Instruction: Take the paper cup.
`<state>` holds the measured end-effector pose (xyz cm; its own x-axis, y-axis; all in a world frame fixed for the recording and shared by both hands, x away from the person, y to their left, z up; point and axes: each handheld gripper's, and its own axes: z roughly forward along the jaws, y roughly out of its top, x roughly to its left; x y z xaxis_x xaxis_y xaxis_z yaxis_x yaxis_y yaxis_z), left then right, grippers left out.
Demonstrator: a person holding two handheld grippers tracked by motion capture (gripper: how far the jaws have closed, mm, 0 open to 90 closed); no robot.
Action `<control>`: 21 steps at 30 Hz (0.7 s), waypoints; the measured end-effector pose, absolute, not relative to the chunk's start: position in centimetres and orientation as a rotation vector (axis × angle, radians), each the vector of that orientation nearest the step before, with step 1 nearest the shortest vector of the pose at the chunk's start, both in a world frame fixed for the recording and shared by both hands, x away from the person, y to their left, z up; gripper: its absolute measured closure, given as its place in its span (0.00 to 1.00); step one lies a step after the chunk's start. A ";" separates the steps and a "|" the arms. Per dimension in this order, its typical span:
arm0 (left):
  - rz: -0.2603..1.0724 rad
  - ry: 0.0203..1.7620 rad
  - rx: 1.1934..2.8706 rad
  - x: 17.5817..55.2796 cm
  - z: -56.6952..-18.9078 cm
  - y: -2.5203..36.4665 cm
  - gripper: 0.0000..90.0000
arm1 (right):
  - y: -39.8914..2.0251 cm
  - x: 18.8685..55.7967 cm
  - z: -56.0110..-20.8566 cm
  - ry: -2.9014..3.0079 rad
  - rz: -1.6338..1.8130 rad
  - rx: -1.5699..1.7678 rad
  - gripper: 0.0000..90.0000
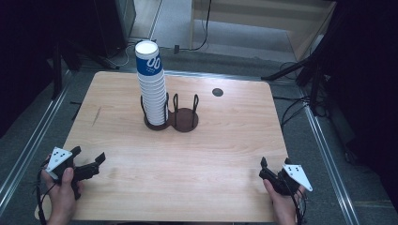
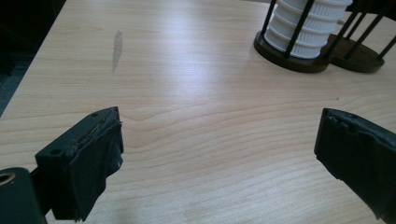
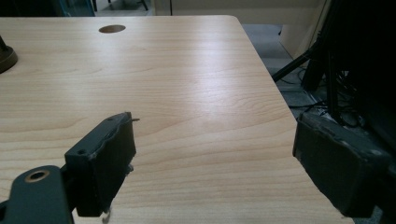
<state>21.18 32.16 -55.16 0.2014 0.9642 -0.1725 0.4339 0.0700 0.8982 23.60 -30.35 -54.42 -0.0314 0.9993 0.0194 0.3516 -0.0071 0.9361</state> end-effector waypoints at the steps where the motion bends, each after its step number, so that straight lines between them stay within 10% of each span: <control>1: 0.695 1.382 1.522 21.2 -55.2 32.2 0.02 | -30.4 23.6 -54.4 1.482 1.057 1.467 0.14; 21: 0.648 1.420 1.512 21.5 -55.2 32.5 0.02 | -27.9 23.9 -51.0 1.474 1.126 1.402 0.15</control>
<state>21.49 32.53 -55.21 0.1922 0.9579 -0.2133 0.4663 0.1021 0.8787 23.95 -27.93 -51.02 -0.0721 0.9969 0.0305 0.2911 -0.0083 0.9567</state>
